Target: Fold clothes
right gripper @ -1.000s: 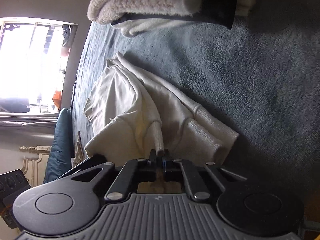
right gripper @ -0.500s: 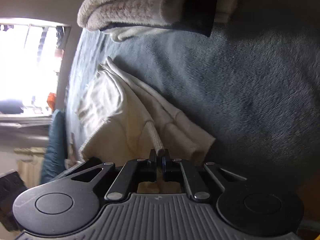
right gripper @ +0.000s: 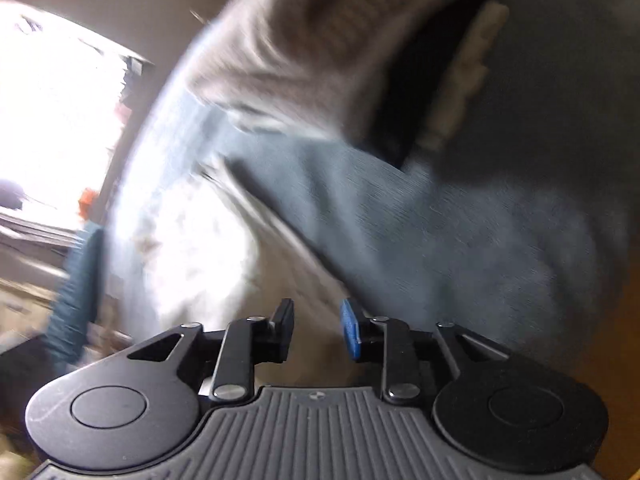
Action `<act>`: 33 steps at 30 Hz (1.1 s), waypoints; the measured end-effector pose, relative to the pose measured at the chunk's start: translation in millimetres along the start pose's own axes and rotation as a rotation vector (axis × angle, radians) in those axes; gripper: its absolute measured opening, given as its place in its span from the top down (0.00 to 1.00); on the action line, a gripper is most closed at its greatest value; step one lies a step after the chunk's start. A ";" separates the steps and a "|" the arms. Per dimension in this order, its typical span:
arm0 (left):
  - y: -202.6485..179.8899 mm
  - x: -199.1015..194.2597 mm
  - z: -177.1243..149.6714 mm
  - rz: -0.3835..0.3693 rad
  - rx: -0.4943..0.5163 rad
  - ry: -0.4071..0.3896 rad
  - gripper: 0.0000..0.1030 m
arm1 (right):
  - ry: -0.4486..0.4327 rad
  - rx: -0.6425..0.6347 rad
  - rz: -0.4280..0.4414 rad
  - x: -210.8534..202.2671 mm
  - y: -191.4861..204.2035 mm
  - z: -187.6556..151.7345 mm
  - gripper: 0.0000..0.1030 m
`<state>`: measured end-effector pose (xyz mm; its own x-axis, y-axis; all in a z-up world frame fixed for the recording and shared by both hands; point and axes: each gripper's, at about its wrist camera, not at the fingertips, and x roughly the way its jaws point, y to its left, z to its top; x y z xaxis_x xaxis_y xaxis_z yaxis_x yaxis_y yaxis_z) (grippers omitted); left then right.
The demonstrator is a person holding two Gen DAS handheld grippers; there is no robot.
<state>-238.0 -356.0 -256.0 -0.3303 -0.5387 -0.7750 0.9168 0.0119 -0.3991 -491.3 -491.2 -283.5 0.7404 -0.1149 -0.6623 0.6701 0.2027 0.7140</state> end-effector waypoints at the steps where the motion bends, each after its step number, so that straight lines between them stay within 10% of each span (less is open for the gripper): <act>1: -0.9 0.7 0.1 0.001 0.002 0.001 0.98 | 0.016 0.004 0.032 2.1 1.4 3.6 0.59; 9: -4.8 6.8 -5.5 0.021 0.032 0.023 0.98 | 0.175 -0.047 0.057 34.4 12.4 7.1 0.55; 16: -8.4 22.2 -12.3 0.031 0.076 0.070 0.98 | 0.210 -0.059 0.019 38.5 11.2 -5.4 0.85; 25: -4.1 12.5 -10.7 0.032 0.100 0.079 0.98 | 0.130 -0.054 0.035 21.7 9.6 5.3 0.72; 33: 2.0 -5.1 -7.1 0.000 0.053 0.072 0.98 | 0.210 -0.323 -0.066 41.1 30.6 5.6 0.72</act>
<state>-236.1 -347.2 -256.3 -0.3436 -0.4768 -0.8091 0.9268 -0.0333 -0.3740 -440.1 -495.2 -287.6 0.6470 0.0565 -0.7604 0.6402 0.5014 0.5820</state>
